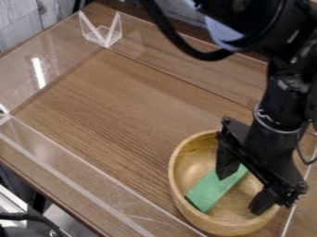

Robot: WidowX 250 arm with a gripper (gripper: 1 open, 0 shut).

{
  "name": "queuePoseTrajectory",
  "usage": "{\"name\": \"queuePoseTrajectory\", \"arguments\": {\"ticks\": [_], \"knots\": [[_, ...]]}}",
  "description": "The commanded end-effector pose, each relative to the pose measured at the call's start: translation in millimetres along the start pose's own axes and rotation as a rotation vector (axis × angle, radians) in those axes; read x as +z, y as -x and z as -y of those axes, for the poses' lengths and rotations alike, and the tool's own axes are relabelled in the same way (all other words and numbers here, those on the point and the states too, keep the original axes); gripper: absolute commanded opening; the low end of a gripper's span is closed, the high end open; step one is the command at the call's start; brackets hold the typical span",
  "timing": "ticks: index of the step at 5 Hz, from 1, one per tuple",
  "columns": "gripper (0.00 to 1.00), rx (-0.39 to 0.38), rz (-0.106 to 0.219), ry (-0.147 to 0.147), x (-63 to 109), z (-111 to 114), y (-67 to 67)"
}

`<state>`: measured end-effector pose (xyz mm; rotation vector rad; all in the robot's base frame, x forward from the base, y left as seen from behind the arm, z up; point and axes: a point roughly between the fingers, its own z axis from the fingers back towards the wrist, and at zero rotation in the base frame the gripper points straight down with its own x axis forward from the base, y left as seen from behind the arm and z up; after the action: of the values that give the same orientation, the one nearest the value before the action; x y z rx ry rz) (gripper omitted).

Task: Remove the green block from inside the brown bowl and put it on the table

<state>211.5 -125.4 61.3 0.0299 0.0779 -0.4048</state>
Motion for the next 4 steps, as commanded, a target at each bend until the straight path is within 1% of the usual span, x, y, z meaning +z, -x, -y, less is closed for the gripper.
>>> {"name": "queuePoseTrajectory", "arguments": {"ticks": [1, 4], "knots": [[1.0, -0.004, 0.04, 0.008, 4.5, -2.7, -4.2], [1.0, -0.003, 0.037, 0.018, -4.3, -6.4, -2.6]]}}
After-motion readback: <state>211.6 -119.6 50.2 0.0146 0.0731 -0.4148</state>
